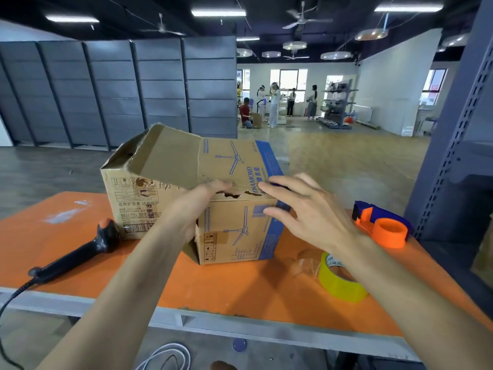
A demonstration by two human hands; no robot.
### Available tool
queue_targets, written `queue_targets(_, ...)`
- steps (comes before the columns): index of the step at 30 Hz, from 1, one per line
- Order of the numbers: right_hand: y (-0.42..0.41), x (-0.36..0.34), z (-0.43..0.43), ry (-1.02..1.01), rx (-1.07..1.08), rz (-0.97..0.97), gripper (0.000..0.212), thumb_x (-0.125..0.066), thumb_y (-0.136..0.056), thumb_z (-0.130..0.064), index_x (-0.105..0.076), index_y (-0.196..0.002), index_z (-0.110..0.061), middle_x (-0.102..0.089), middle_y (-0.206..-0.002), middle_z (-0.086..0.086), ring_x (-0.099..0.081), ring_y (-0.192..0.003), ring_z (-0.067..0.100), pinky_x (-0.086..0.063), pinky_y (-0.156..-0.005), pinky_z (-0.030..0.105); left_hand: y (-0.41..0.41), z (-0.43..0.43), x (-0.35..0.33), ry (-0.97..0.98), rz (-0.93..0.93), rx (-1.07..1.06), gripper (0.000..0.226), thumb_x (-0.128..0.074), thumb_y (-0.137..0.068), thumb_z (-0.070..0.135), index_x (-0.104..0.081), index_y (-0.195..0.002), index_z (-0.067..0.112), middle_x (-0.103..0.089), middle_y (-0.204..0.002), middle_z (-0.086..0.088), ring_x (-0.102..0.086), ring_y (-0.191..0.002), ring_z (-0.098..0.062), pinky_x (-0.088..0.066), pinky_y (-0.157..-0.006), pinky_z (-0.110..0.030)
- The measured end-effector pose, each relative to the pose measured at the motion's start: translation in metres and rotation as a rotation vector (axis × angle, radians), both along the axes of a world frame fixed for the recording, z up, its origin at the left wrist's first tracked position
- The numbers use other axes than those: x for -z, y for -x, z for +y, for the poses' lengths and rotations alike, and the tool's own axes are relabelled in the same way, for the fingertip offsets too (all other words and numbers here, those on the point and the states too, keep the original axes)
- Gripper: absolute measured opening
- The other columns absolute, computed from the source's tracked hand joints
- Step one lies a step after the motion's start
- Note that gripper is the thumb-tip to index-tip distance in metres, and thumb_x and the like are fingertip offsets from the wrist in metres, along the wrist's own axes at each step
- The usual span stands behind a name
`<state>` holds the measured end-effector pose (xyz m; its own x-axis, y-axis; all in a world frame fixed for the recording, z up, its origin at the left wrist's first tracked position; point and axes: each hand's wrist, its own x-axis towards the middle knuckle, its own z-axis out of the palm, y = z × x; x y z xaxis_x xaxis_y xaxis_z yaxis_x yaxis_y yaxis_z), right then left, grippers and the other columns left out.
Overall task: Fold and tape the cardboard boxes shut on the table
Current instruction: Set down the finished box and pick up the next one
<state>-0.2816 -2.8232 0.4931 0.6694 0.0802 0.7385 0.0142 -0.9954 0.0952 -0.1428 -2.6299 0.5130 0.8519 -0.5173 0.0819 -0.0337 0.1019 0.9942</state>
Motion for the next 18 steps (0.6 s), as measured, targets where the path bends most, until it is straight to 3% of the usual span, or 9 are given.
queue_targets(2,-0.004,0.004,0.004,-0.011,0.002,-0.028,0.041,-0.059,-0.097,-0.041,-0.064,-0.136,-0.028,-0.064,-0.130,-0.006,-0.056,-0.116,0.020,-0.061,-0.064,0.045,-0.001,0.009,0.004,-0.004,0.033,0.057,0.043,-0.079,-0.075,0.034,-0.075,-0.116,0.022,-0.078,-0.109,-0.001,-0.073,-0.105,-0.024,-0.054,-0.098,-0.048)
queue_targets(5,-0.011,0.009,0.010,-0.019,-0.020,-0.061,0.037,-0.063,-0.097,-0.034,-0.067,-0.133,-0.026,-0.065,-0.129,-0.004,-0.056,-0.113,0.020,-0.060,-0.062,0.045,0.001,0.017,0.013,0.095,0.027,0.001,0.024,-0.071,-0.091,0.027,-0.075,-0.112,0.017,-0.077,-0.111,-0.004,-0.072,-0.107,-0.025,-0.050,-0.104,-0.052)
queue_targets(9,-0.020,0.017,0.011,-0.093,-0.030,-0.104,0.037,-0.061,-0.097,-0.032,-0.067,-0.133,-0.027,-0.065,-0.130,-0.004,-0.055,-0.113,0.020,-0.061,-0.070,0.044,0.011,0.017,0.027,0.234,0.043,-0.044,0.036,-0.068,-0.095,0.041,-0.073,-0.111,0.009,-0.077,-0.112,-0.007,-0.073,-0.107,-0.022,-0.056,-0.089,-0.037)
queue_targets(12,-0.021,0.019,0.009,-0.166,-0.046,-0.113,0.037,-0.065,-0.097,-0.030,-0.067,-0.133,-0.028,-0.064,-0.132,-0.006,-0.054,-0.114,0.019,-0.059,-0.080,0.041,0.014,0.011,0.029,0.286,0.034,-0.049,0.023,-0.067,-0.097,0.031,-0.072,-0.096,0.009,-0.076,-0.112,-0.013,-0.074,-0.102,-0.022,-0.059,-0.078,-0.028)
queue_targets(16,-0.020,0.016,0.011,-0.180,-0.029,-0.134,0.032,-0.064,-0.097,-0.033,-0.070,-0.128,-0.026,-0.064,-0.123,-0.006,-0.052,-0.108,0.018,-0.057,-0.077,0.037,0.015,0.005,0.025,0.239,-0.005,-0.078,0.029,-0.064,-0.099,0.036,-0.076,-0.077,0.020,-0.077,-0.108,-0.010,-0.072,-0.108,-0.024,-0.050,-0.104,-0.044)
queue_targets(18,-0.019,0.013,0.012,-0.200,-0.017,-0.136,0.031,-0.063,-0.097,-0.036,-0.071,-0.124,-0.026,-0.062,-0.118,-0.006,-0.050,-0.105,0.017,-0.056,-0.071,0.036,0.017,0.001,0.023,0.228,0.008,-0.118,0.024,-0.066,-0.098,0.038,-0.077,-0.089,0.018,-0.078,-0.107,-0.004,-0.071,-0.110,-0.022,-0.047,-0.109,-0.048)
